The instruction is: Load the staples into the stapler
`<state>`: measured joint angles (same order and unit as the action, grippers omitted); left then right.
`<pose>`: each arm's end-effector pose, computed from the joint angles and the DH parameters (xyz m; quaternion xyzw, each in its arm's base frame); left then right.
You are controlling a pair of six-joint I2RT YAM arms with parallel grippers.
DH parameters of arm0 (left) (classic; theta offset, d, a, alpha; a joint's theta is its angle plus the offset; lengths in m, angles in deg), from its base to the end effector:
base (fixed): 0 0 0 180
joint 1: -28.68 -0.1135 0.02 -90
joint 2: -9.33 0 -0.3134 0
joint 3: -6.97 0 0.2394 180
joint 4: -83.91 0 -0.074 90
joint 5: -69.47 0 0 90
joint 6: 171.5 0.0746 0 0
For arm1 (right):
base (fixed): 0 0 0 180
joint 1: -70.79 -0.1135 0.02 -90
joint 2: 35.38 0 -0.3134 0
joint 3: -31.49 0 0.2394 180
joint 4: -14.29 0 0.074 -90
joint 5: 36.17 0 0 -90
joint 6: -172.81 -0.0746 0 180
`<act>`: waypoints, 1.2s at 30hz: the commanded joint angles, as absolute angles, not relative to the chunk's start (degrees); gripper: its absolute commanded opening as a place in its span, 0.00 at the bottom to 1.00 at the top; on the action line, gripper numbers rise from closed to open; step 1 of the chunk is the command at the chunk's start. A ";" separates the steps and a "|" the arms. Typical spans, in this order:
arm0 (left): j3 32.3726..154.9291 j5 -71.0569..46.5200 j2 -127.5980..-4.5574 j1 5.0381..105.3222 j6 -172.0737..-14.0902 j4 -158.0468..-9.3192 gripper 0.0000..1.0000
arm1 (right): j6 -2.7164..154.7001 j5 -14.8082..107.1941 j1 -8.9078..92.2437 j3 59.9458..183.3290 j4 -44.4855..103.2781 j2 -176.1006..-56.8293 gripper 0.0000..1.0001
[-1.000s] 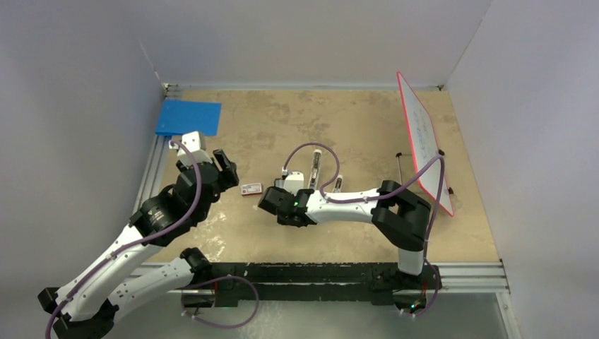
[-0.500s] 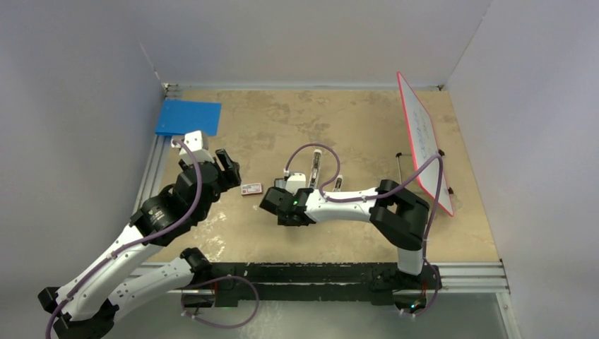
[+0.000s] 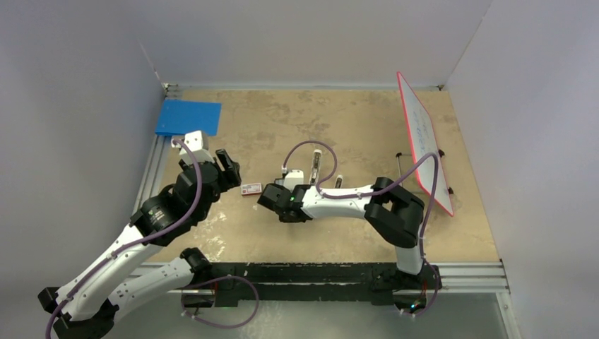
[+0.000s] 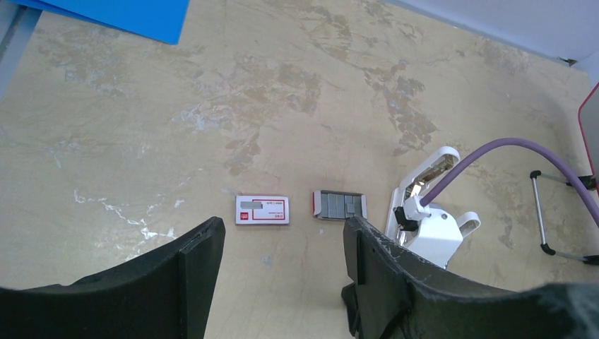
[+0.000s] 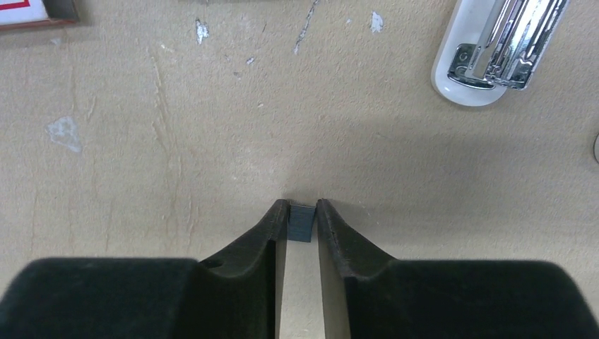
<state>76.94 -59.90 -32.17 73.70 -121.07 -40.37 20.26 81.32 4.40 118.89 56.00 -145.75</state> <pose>0.1132 -0.0463 0.3750 -0.1370 0.8113 -0.1172 0.5561 0.1955 0.3614 0.1872 0.0203 0.9490 0.0922 0.3009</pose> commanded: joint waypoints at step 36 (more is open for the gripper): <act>76.68 -56.49 -34.04 73.15 -118.20 -44.31 0.62 | 14.41 98.65 16.40 118.70 61.29 -138.10 0.17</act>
